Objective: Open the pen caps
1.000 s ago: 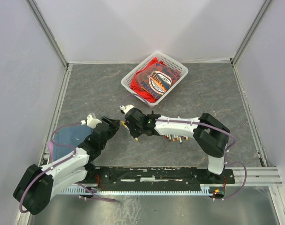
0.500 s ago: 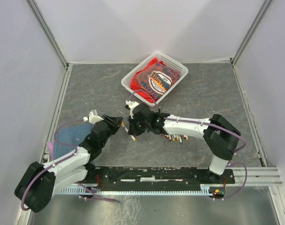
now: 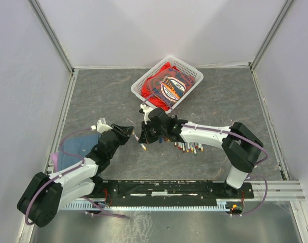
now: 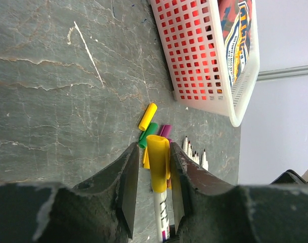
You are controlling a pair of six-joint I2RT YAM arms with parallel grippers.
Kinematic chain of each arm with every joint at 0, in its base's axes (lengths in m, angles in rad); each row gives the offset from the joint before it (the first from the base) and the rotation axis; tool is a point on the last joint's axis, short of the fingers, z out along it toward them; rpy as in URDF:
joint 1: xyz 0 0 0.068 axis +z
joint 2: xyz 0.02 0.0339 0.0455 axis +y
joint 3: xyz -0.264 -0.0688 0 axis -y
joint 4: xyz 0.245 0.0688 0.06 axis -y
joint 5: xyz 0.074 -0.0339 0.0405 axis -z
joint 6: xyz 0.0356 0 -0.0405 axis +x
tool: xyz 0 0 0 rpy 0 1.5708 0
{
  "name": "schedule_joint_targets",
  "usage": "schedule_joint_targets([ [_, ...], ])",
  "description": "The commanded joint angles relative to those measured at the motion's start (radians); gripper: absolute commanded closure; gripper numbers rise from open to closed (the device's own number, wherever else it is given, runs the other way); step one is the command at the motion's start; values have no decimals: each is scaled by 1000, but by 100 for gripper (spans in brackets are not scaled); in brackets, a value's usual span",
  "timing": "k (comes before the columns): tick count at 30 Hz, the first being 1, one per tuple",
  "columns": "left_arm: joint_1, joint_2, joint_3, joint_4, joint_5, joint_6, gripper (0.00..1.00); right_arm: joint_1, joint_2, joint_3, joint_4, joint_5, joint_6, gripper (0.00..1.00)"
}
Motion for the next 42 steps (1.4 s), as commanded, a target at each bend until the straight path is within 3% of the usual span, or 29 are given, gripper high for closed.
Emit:
schedule_joint_targets([
  [1,10,13,0,72,27,37,62,-9,-51,-7,64,-63,16,99],
  [9,19,-6,-6,73,26,41,64,-16,-45,-13,76,-114,28,99],
  [11,20,-10,-9,79,28,45,70,-21,-46,-15,79,-123,28,99],
  [15,20,-14,-22,106,39,52,95,-35,-51,-25,85,-132,34,99],
  [16,21,-14,-23,107,40,53,97,-40,-53,-27,84,-131,33,99],
  [22,22,-14,-39,186,73,92,97,-64,-58,-33,79,-145,33,99],
  [29,22,12,-30,242,123,120,97,-81,-39,7,82,-209,41,76],
  [42,21,60,-13,312,162,87,97,-97,-1,28,143,-272,86,71],
])
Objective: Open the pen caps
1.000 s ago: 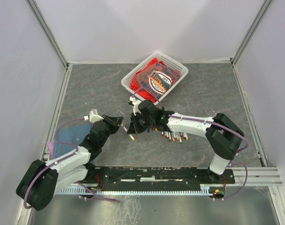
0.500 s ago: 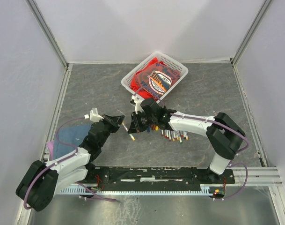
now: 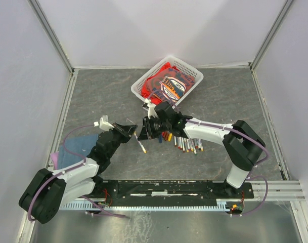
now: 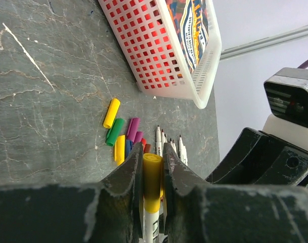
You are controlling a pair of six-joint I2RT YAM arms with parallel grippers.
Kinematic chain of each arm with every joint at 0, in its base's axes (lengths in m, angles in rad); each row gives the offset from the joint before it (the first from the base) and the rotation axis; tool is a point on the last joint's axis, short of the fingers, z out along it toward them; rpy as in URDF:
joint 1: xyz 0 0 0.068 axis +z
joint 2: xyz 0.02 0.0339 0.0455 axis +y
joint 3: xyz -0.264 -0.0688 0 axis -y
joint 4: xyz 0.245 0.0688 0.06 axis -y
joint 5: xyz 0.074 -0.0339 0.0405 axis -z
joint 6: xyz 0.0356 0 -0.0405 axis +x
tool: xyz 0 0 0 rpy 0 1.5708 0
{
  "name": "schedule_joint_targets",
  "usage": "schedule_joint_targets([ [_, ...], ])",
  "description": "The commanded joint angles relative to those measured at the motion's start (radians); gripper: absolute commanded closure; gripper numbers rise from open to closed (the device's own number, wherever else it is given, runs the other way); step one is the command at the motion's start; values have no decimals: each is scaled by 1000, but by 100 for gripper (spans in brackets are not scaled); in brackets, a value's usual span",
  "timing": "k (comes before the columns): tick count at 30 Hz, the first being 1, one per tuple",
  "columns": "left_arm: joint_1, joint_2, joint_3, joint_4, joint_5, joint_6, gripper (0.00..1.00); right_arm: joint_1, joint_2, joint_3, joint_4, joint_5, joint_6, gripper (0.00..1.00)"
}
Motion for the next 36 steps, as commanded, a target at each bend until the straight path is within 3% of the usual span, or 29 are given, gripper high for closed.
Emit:
schedule_joint_targets([
  [1,4,13,21,86,18,13,97,-3,9,47,67,-37,16,71],
  [21,4,61,46,165,57,-76,97,-13,66,39,128,-64,49,72],
  [23,4,60,42,164,54,-78,97,-15,64,36,131,-65,50,79],
  [26,3,67,40,164,48,-85,97,-20,62,30,124,-60,50,98],
  [28,4,74,44,160,39,-89,97,-21,62,31,102,-48,38,99],
  [33,0,94,108,43,-41,-79,97,-12,49,62,-93,132,-77,99],
  [36,-15,108,187,-117,-137,-78,97,18,45,90,-229,297,-164,99],
])
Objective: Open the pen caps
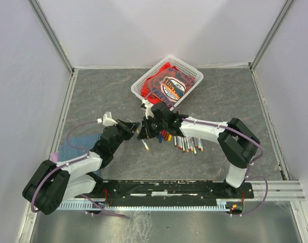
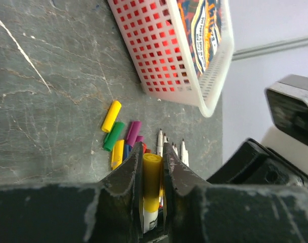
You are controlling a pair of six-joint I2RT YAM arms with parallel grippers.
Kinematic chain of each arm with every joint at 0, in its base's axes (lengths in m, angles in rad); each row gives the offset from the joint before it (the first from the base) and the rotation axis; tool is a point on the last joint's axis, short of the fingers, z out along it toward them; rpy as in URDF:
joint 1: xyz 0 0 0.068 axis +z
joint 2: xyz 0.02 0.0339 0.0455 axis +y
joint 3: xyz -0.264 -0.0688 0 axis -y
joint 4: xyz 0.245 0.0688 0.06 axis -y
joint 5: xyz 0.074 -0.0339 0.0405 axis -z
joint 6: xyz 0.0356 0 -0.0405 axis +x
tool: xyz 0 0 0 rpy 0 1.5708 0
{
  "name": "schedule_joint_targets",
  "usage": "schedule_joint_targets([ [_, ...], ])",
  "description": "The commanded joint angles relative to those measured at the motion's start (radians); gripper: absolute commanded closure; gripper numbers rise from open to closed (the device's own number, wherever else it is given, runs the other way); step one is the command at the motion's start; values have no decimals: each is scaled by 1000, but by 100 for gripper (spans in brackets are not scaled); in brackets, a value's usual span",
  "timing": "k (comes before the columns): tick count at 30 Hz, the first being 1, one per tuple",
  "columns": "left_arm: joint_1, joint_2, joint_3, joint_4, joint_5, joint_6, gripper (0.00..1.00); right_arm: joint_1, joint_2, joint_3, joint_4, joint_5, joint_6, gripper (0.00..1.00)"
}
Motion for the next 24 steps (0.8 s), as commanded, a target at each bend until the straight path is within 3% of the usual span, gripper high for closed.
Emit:
schedule_joint_targets([
  [1,-13,16,141,-137,-164,-31,97,36,-18,57,-243,311,-158,99],
  [6,-18,91,238,-179,-226,-24,97,87,-18,50,-301,513,-200,99],
  [10,-20,140,287,-176,-242,-5,97,98,-37,17,-293,542,-197,99],
  [13,-21,145,281,-142,-242,26,97,81,-78,-29,-244,474,-169,99],
  [20,-11,141,192,92,-151,122,97,-27,-184,-182,-16,133,-44,99],
  [24,-10,156,200,108,-89,171,97,-45,-243,-213,-6,112,-34,99],
])
